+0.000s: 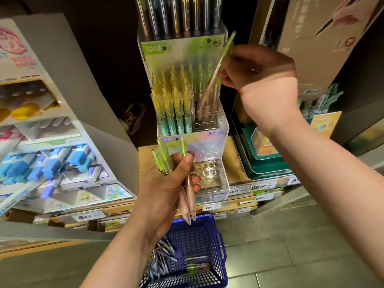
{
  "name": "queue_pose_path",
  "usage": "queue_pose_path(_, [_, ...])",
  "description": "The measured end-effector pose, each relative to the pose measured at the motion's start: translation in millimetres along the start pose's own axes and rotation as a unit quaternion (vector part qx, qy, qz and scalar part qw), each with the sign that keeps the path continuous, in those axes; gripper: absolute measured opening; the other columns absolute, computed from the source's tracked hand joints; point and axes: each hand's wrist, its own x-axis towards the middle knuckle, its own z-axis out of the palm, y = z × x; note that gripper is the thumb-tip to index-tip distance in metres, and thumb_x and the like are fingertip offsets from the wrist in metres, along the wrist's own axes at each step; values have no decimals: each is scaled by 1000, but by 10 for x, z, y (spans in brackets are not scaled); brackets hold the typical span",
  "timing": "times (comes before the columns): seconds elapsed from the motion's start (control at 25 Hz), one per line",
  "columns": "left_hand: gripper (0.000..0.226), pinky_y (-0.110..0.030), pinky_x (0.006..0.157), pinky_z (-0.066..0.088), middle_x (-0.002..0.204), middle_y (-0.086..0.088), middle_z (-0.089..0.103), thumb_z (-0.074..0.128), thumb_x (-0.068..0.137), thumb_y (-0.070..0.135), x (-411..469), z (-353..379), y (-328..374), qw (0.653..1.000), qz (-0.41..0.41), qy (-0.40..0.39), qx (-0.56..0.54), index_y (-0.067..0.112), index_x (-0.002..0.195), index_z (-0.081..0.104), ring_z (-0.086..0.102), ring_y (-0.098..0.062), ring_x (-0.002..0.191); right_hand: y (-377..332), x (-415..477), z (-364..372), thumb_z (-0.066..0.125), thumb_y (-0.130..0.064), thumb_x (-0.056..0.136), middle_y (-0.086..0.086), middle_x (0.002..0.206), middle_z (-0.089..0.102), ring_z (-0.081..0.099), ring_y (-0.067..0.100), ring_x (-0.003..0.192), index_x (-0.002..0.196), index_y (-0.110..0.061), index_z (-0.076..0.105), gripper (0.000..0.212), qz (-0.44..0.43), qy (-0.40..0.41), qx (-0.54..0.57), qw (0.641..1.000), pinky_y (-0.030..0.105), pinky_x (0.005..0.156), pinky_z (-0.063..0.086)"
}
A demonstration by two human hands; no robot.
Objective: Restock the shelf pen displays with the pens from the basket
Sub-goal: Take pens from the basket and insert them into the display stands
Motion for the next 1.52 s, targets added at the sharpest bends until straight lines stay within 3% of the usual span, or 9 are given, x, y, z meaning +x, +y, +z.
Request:
queue_pose_path(0.12, [33, -27, 58, 55, 76, -5, 61, 75, 82, 31, 2, -12, -7, 1000, 21, -3, -4, 8, 103, 64, 61, -17, 64, 54, -7, 116, 69, -6, 92, 8, 92, 75, 74, 25, 87, 107, -4, 73, 15, -26, -18, -77, 997, 43, 85, 60])
queue_pose_path(0.28, [27, -28, 61, 56, 85, -6, 66, 70, 88, 27, -4, -33, -7, 999, 36, -4, -1, 6, 104, 64, 63, -16, 68, 105, -26, 192, 74, -21, 89, -14, 82, 72, 70, 2, 77, 101, -18, 78, 13, -35, -48, -191, 980, 24, 82, 58])
queue_pose_path(0.64, [36, -28, 68, 57, 93, -10, 68, 65, 95, 31, -27, 1, -49, 999, 34, 21, 23, 3, 117, 68, 65, -19, 76, 313, -95, 205, 66, -25, 91, -4, 95, 78, 71, 13, 87, 102, -23, 80, 18, -45, -135, -376, 916, 16, 82, 50])
queue_pose_path(0.76, [28, -29, 68, 57, 82, -8, 65, 71, 88, 34, -18, 45, -64, 999, 35, 20, 18, 13, 106, 73, 64, -18, 73, 308, -233, 146, 67, -22, 91, -6, 79, 76, 72, 11, 76, 94, -21, 79, 13, -8, -118, -311, 943, 28, 79, 59])
queue_pose_path(0.88, [24, -29, 67, 57, 77, -7, 65, 69, 89, 32, 14, 71, -46, 999, 40, 4, 14, 11, 101, 73, 64, -18, 70, 269, -460, 54, 71, -33, 90, -12, 68, 72, 68, 0, 59, 83, -30, 74, 9, 53, -142, -222, 963, 18, 60, 56])
queue_pose_path(1.0, [25, -28, 66, 56, 79, -7, 69, 64, 94, 30, 44, 113, -21, 998, 56, -20, 10, 9, 100, 75, 62, -17, 69, 299, -725, -11, 70, -42, 90, -19, 78, 72, 69, 0, 66, 90, -36, 72, 6, 138, -253, -149, 946, 21, 66, 55])
queue_pose_path(1.08, [32, -27, 66, 56, 81, -8, 70, 61, 97, 31, 58, 130, -29, 998, 60, -26, 15, 2, 107, 72, 62, -18, 71, 373, -794, -41, 73, -36, 90, -18, 81, 72, 67, 0, 69, 97, -33, 73, 7, 166, -263, -104, 945, 23, 71, 54])
queue_pose_path(1.32, [33, -29, 68, 58, 79, -10, 63, 65, 96, 32, 107, 115, -55, 1000, 1, 3, -2, 2, 107, 73, 65, -21, 73, 320, -606, -82, 79, -21, 79, 2, 84, 78, 73, 14, 74, 91, -20, 76, 12, 226, -141, 79, 961, 27, 73, 60])
queue_pose_path(1.52, [26, -26, 61, 52, 65, -2, 49, 55, 100, 10, 125, 93, -107, 1000, -17, 7, -20, 9, 113, 77, 46, -20, 67, 146, -128, -133, 70, 0, 90, 1, 73, 75, 74, 14, 73, 92, -8, 70, 8, 149, 2, 114, 982, 24, 73, 60])
